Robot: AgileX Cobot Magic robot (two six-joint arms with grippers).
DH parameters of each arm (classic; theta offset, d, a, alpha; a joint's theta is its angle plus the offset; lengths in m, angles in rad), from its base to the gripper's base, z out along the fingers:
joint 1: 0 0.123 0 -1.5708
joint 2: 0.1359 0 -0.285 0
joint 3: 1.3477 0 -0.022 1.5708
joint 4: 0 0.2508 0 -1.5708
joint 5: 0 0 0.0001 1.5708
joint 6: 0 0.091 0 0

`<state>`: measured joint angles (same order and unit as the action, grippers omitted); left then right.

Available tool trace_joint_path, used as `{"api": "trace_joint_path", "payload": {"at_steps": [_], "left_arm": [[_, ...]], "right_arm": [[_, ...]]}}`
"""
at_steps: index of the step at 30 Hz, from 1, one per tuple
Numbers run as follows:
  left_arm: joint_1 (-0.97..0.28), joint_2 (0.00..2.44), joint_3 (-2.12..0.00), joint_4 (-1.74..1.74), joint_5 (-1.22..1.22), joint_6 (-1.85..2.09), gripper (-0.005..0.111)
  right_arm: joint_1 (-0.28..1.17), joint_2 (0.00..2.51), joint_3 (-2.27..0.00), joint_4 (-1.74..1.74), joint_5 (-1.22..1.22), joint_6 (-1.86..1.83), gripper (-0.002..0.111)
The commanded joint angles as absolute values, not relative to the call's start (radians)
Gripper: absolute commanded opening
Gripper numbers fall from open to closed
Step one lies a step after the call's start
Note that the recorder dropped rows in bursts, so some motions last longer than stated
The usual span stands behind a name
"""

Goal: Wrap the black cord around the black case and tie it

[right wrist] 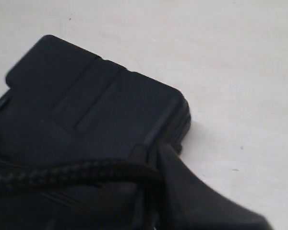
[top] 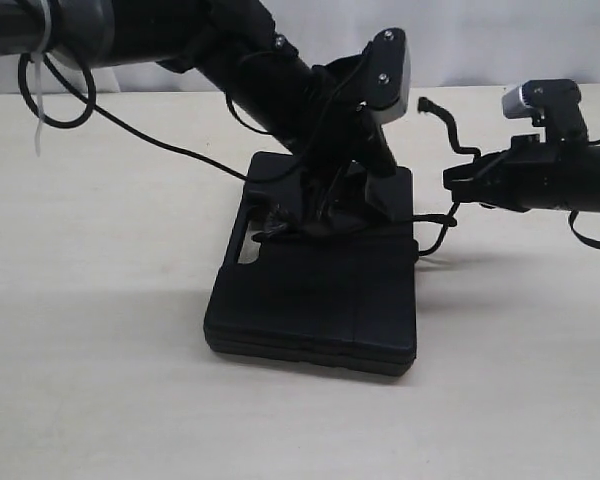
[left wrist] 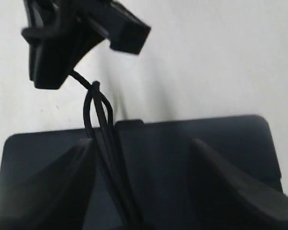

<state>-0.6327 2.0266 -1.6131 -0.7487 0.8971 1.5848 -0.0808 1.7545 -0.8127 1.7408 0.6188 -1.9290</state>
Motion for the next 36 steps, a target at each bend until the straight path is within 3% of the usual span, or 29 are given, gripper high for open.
{"api": "trace_joint_path", "payload": {"at_steps": [1, 6, 8, 14, 22, 29, 36], "left_arm": [[-0.636, 2.056, -1.585, -0.652, 0.896, 1.563, 0.054], [-0.636, 2.092, -1.566, -0.621, 0.811, 1.565, 0.053], [-0.636, 2.097, -1.559, -0.622, 0.784, 1.565, 0.047], [-0.636, 2.103, -1.559, -0.6, 0.782, 1.538, 0.0], [-0.636, 2.106, -1.559, -0.394, 0.808, 1.384, 0.0], [-0.651, 2.155, -1.559, -0.394, 0.826, 1.393, 0.0], [-0.652, 2.102, -1.559, -0.485, 0.868, 1.46, 0.0]], "right_arm": [[-0.082, 1.754, -0.813, 1.744, 0.849, -1.921, 0.004], [-0.082, 1.729, -0.813, 1.744, 0.989, -1.921, 0.004], [-0.082, 1.712, -0.813, 1.744, 0.996, -1.921, 0.004], [-0.082, 1.647, -0.824, 1.744, 0.996, -1.924, 0.004], [-0.082, 1.579, -0.826, 1.744, 0.911, -1.924, 0.004], [-0.082, 1.579, -0.824, 1.744, 0.696, -1.922, 0.004], [-0.082, 1.579, -0.824, 1.744, 0.705, -1.922, 0.004]]}}
